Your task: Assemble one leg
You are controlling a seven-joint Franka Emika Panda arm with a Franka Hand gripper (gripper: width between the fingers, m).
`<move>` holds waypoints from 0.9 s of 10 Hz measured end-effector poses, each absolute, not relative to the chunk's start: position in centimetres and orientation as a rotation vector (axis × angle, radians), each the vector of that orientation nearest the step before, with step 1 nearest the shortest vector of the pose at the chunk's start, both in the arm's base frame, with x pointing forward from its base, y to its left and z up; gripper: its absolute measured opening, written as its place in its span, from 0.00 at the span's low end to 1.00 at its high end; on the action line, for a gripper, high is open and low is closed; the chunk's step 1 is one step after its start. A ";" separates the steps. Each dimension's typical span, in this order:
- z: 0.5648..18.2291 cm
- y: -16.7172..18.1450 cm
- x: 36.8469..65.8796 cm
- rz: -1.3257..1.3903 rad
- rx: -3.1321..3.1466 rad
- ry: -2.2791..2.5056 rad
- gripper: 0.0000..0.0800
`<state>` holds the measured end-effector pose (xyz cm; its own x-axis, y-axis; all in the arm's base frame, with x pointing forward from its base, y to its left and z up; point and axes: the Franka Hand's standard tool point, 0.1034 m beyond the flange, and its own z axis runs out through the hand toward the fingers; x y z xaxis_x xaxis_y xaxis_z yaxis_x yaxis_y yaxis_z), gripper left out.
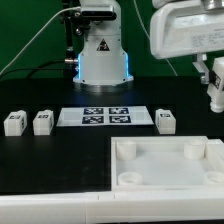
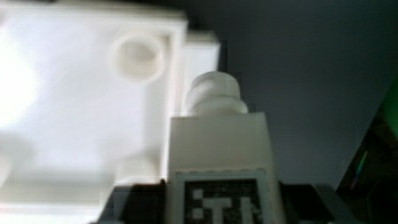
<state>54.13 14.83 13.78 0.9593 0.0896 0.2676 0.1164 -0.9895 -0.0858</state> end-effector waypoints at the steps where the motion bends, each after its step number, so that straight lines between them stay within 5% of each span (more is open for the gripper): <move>1: 14.0 14.7 56.6 -0.450 -3.001 -0.180 0.36; 3: 13.7 14.2 60.0 -0.498 -2.993 -0.260 0.36; 7: 13.4 14.1 59.7 -0.512 -2.990 -0.272 0.36; 9: 11.2 12.5 60.4 -0.648 -2.967 -0.271 0.36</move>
Offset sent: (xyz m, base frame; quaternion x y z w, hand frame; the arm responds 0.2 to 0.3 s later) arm 0.0000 0.0000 0.0000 0.0000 0.0000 0.0000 1.0000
